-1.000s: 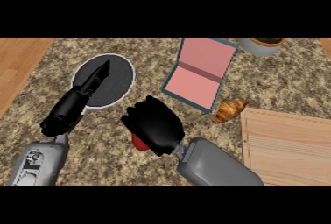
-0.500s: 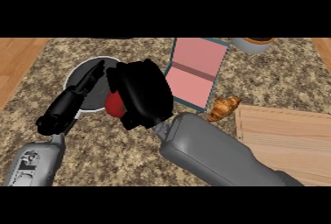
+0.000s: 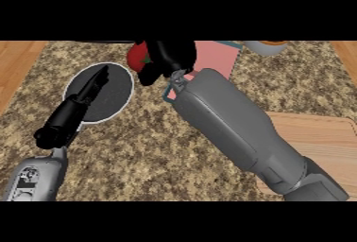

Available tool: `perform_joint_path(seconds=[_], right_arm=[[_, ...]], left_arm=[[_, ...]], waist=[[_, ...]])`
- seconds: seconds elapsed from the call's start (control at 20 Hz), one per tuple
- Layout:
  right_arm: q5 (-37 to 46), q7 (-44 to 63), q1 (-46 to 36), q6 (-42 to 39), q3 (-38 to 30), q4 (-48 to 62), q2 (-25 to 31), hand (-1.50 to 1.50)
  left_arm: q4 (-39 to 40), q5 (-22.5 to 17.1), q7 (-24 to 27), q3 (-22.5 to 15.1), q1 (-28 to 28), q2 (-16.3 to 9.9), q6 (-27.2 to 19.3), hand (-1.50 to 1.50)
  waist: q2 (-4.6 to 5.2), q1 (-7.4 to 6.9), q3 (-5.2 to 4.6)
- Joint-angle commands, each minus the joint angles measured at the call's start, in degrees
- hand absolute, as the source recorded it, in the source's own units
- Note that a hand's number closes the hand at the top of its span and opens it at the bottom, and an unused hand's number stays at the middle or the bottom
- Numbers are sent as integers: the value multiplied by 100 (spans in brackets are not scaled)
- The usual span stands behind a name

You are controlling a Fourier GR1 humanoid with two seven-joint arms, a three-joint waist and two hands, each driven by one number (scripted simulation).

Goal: Pick the tomato from the cutting board and place it in the cardboard box

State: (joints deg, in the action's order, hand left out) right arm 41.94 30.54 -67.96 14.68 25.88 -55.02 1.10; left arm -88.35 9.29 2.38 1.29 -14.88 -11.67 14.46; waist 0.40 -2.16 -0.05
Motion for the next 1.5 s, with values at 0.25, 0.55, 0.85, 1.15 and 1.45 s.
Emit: perform_joint_path(seconds=[0.25, 0.55, 0.85, 1.15, 1.45], right_arm=[[-447, -915, -445, -1488, -470, 1943, 366, 150], [-577, -2090, -634, -2276, -740, 2977, 910, 150], [-525, -2513, -661, -2860, -747, 3648, 653, -150], [-849, -3995, -578, -2628, -1181, 3572, 886, -150], [-2868, -4140, -561, -1896, -3294, 3130, 653, -150]], left_arm=[[-186, -11, 231, 70, 333, -108, 72, 0], [133, -45, 240, 176, -50, -119, 88, 0], [-103, 137, 82, -83, 138, 43, 18, 0], [71, 121, 15, 48, -213, 38, -46, 0], [-30, -9, 95, 119, 13, -59, 94, 0]], waist=[[21, -35, -3], [63, -13, 0], [30, -12, 5], [45, 21, 9], [32, 48, 33]])
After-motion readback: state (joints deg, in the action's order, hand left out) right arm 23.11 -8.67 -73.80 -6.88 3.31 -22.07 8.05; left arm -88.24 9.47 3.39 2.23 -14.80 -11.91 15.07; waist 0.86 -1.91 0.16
